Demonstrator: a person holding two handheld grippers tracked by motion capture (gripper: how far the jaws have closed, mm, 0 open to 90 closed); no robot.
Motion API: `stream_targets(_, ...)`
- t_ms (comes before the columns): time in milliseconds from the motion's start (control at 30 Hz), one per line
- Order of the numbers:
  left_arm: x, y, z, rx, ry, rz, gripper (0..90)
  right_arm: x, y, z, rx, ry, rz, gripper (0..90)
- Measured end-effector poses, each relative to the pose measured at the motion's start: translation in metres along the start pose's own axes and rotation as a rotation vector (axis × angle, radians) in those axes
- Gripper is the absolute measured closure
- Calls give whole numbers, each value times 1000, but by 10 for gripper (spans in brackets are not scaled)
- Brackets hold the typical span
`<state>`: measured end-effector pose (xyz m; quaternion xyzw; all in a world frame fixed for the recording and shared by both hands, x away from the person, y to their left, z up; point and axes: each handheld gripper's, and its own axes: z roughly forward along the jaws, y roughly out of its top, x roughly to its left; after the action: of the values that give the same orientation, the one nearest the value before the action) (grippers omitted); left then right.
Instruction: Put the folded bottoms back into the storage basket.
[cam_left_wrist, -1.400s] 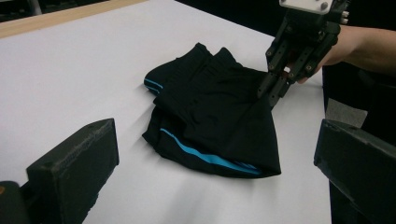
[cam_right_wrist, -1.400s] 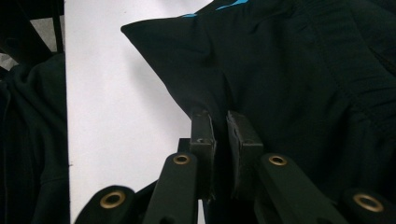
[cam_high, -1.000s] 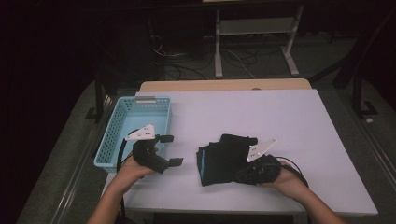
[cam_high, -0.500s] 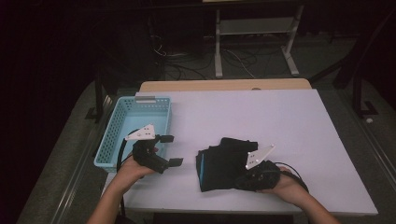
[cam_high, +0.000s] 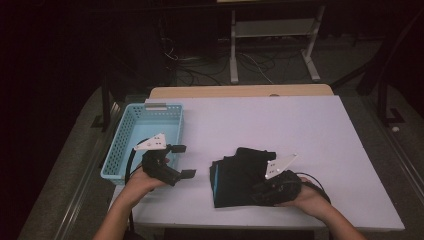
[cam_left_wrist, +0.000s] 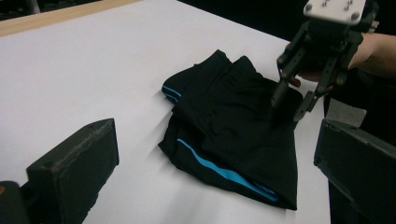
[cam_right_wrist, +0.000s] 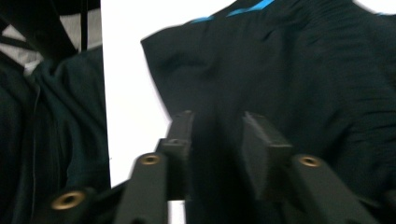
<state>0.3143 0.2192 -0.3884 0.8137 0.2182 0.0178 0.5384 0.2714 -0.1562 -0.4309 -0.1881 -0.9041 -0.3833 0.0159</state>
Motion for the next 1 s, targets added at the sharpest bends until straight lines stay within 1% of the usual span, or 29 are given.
stream_targets(133, 0, 0, 0, 0, 0, -1, 0, -4, -1, -7, -36, -8, 25, 516)
stream_targets(200, 0, 0, 0, 0, -1, -2, 0, -6, -1, -9, -42, -8, 31, 502)
stream_targets(233, 0, 0, 0, 0, -1, -4, 0, -7, -2, -13, -58, -18, 36, 455)
stream_targets(267, 0, 0, 0, 0, -1, -4, 0, -9, -3, -15, -62, -14, 43, 437)
stream_targets(300, 0, 0, 0, 0, 0, -7, 0, -9, -3, -16, -70, -20, 44, 414)
stream_targets(333, 0, 0, 0, 0, 0, -7, 0, -9, -3, -16, -70, -20, 44, 414)
stream_targets(367, 1, 0, 0, 0, -1, -7, 0, -10, -4, -20, -86, -31, 49, 372)
stream_targets(433, 1, 0, 0, -1, -2, -8, 0, -12, -5, -24, -101, -46, 55, 332)
stream_targets(467, 1, 0, 0, -1, -2, -8, 0, -12, -5, -24, -101, -46, 55, 332)
stream_targets(500, 1, 0, 0, -1, -2, -8, 0, -14, -6, -27, -109, -57, 64, 298)
stream_targets(567, 1, 0, 0, -1, -2, -9, 0, -15, -8, -30, -119, -74, 68, 275)
stream_targets(600, 1, 0, 0, -1, -2, -9, 0, -15, -8, -30, -119, -74, 68, 275)
stream_targets(633, 1, 0, 0, -1, -2, -9, 0, -16, -9, -34, -132, -81, 69, 245)
stream_targets(667, 1, 0, 0, -1, -2, -9, 0, -16, -9, -34, -132, -81, 69, 245)
stream_targets(700, 1, 0, 0, -2, -2, -10, 0, -16, -11, -37, -141, -89, 69, 218)
stream_targets(800, 1, 0, 0, -3, -2, -10, 0, -16, -13, -41, -152, -96, 79, 196)
stream_targets(833, 1, 0, 0, -4, -2, -11, 0, -16, -16, -45, -166, -105, 89, 162)
stream_targets(867, 1, 0, 0, -4, -3, -11, 0, -16, -18, -46, -169, -114, 94, 149)
stream_targets(933, 1, 0, 0, -4, -3, -12, 0, -16, -20, -48, -173, -121, 99, 144)
stream_targets(1000, 1, 0, 0, -5, -3, -12, 0, -16, -27, -53, -174, -133, 117, 132)
